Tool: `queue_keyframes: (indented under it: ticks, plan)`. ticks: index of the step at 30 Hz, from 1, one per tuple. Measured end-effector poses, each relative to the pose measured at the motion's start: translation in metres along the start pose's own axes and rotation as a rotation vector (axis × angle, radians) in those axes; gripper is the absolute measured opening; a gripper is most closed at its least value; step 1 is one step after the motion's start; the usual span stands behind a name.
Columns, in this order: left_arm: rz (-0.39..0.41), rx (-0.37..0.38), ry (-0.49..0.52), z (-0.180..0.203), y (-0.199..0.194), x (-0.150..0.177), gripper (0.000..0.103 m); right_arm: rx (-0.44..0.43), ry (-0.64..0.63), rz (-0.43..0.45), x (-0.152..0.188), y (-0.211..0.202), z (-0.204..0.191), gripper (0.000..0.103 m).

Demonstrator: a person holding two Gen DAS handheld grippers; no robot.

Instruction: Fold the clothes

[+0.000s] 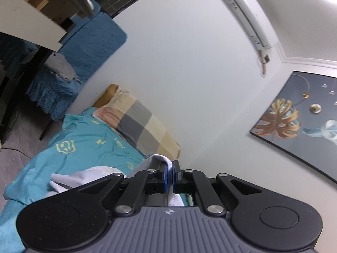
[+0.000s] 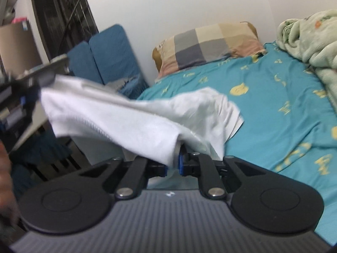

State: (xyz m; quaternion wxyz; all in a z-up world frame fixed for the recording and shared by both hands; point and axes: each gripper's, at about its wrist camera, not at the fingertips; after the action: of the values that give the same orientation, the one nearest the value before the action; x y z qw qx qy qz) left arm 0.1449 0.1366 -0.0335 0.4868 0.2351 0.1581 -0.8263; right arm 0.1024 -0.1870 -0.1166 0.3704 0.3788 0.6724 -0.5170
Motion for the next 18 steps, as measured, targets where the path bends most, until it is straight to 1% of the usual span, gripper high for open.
queue_keyframes:
  ticks: [2, 4, 7, 8, 9, 10, 12, 14, 17, 18]
  plan:
    - [-0.002, 0.032, 0.019, 0.016, -0.013, 0.008, 0.004, -0.037, 0.01, -0.005, -0.017, -0.018, 0.016, 0.012]
    - [-0.013, 0.051, 0.041, 0.032, -0.025, 0.016, 0.004, -0.092, -0.028, -0.052, -0.04, -0.034, 0.033, 0.012]
    - [-0.037, 0.062, 0.08, 0.054, -0.038, 0.033, 0.004, -0.179, -0.141, -0.166, -0.067, -0.056, 0.054, 0.011]
    - [-0.05, 0.055, 0.1, 0.058, -0.037, 0.039, 0.004, -0.221, -0.156, -0.208, -0.073, -0.06, 0.062, 0.011]
    - [-0.065, 0.047, 0.122, 0.062, -0.035, 0.045, 0.004, -0.283, -0.171, -0.267, -0.076, -0.063, 0.07, 0.011]
    - [-0.08, 0.038, 0.144, 0.066, -0.033, 0.051, 0.004, -0.341, -0.192, -0.334, -0.076, -0.061, 0.076, 0.012]
    - [-0.117, -0.002, 0.171, 0.065, -0.021, 0.065, 0.005, -0.433, -0.206, -0.425, -0.067, -0.059, 0.086, 0.012]
    - [-0.168, -0.065, 0.181, 0.056, -0.001, 0.08, 0.005, -0.481, -0.181, -0.491, -0.052, -0.053, 0.096, 0.012]
    - [-0.269, -0.171, 0.231, 0.04, 0.034, 0.102, 0.005, -0.445, -0.161, -0.575, -0.021, -0.035, 0.104, 0.012]
    - [-0.297, -0.2, 0.254, 0.034, 0.046, 0.108, 0.005, -0.418, -0.166, -0.604, -0.011, -0.028, 0.103, 0.012]
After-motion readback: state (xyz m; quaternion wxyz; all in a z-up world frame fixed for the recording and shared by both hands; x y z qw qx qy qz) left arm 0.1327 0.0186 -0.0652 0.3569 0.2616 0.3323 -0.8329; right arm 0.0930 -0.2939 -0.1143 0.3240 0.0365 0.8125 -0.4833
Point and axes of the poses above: each gripper's, at about its wrist camera, not at the fingertips, and y roughly the way its jaws point, z to its right, x to its underside, and after that the axes turned 12 degrees about -y, right-handed
